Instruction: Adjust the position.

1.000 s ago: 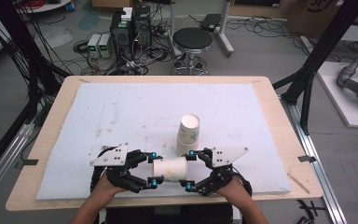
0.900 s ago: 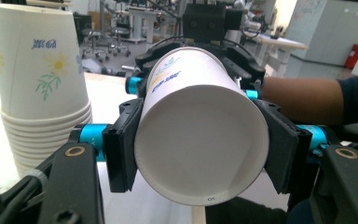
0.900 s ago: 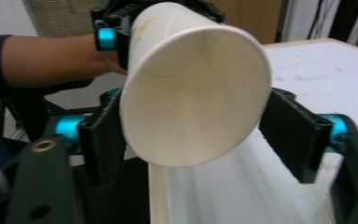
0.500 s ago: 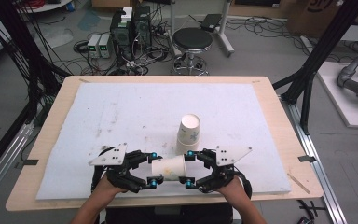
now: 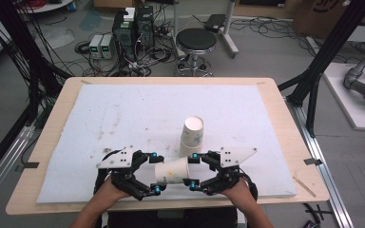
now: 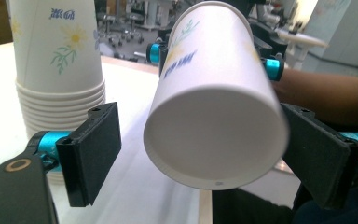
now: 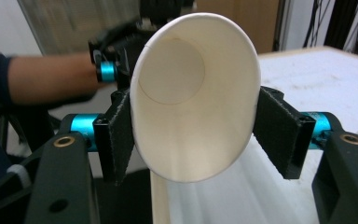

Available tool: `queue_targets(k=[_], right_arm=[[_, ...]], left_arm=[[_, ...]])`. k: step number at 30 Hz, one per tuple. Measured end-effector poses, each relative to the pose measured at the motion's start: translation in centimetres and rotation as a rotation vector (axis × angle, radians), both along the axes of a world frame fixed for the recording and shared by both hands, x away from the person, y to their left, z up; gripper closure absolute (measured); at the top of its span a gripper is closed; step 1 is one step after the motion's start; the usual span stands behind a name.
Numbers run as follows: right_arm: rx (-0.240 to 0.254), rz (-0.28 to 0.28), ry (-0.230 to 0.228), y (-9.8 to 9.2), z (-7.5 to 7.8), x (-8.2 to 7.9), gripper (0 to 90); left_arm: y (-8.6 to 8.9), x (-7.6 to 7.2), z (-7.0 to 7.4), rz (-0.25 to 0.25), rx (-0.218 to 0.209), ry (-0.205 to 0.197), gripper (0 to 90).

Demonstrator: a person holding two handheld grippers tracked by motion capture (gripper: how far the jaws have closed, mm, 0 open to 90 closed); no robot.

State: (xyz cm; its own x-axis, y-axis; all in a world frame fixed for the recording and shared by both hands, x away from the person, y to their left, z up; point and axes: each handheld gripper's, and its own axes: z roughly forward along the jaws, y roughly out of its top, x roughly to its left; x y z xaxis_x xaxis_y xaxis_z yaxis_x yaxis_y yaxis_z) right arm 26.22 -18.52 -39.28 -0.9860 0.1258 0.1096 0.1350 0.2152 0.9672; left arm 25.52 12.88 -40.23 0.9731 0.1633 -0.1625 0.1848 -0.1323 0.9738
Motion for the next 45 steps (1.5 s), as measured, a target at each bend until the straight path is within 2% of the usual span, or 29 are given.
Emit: queue_targets(k=[2, 5, 9, 12, 16, 21, 24, 31, 45], right_arm=[[-0.046, -0.009, -0.013, 0.0, 0.3, 0.0, 34.3], [-0.097, -0.011, -0.020, 0.1, 0.6, 0.0, 34.3], [-0.179, -0.014, -0.034, 0.5, 1.1, 0.2, 34.3], [-0.242, -0.015, -0.044, 1.1, 1.4, 0.2, 34.2], [-0.314, 0.006, -0.078, 2.0, 1.9, 0.3, 34.2], [-0.387, 0.033, -0.095, 3.0, 2.5, 0.4, 34.2], [-0.410, 0.039, -0.103, 3.3, 2.8, 0.4, 34.2], [-0.481, 0.046, -0.145, 4.1, 3.6, 0.5, 34.2], [-0.660, 0.081, -0.233, 6.1, 5.3, 0.4, 34.0]], left_arm=[[0.1, -0.1, 0.3, 0.014, 0.040, -0.017, 15.4], [0.3, -0.2, 0.7, 0.022, 0.067, -0.025, 15.3], [0.2, -0.3, 1.2, 0.033, 0.166, -0.051, 15.4], [0.1, -0.4, 1.7, 0.029, 0.213, -0.058, 15.4], [-0.1, -0.2, 2.1, 0.029, 0.257, -0.064, 15.5], [-0.2, -0.1, 2.3, 0.026, 0.307, -0.080, 15.7], [-0.4, -0.1, 2.3, 0.017, 0.349, -0.089, 15.9], [-1.0, 0.0, 2.3, -0.005, 0.413, -0.090, 16.7], [-2.2, 0.4, 2.1, -0.038, 0.479, -0.070, 18.6]])
